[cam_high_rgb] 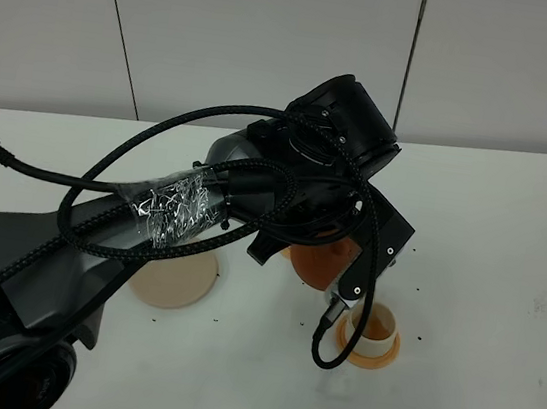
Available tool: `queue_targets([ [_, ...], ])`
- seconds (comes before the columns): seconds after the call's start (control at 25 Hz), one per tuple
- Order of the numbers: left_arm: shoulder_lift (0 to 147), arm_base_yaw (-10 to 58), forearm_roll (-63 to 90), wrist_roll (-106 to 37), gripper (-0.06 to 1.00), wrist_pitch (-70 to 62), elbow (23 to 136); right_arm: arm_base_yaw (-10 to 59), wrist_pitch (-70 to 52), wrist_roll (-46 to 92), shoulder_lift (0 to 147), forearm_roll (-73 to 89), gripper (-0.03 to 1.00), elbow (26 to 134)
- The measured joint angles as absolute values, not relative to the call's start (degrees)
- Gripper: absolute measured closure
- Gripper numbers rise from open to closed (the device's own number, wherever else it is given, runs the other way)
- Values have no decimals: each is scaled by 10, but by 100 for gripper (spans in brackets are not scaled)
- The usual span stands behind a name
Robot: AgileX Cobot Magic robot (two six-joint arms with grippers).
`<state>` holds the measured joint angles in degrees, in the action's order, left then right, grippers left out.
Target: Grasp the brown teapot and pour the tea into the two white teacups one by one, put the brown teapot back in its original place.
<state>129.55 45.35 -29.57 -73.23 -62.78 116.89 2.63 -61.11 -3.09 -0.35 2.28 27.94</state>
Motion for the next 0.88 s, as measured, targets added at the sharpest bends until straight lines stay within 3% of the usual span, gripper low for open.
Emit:
queue_targets([
  [0.88, 1325, 459, -305, -731, 77, -630, 1169, 26, -611, -31, -3, 23, 82, 279],
])
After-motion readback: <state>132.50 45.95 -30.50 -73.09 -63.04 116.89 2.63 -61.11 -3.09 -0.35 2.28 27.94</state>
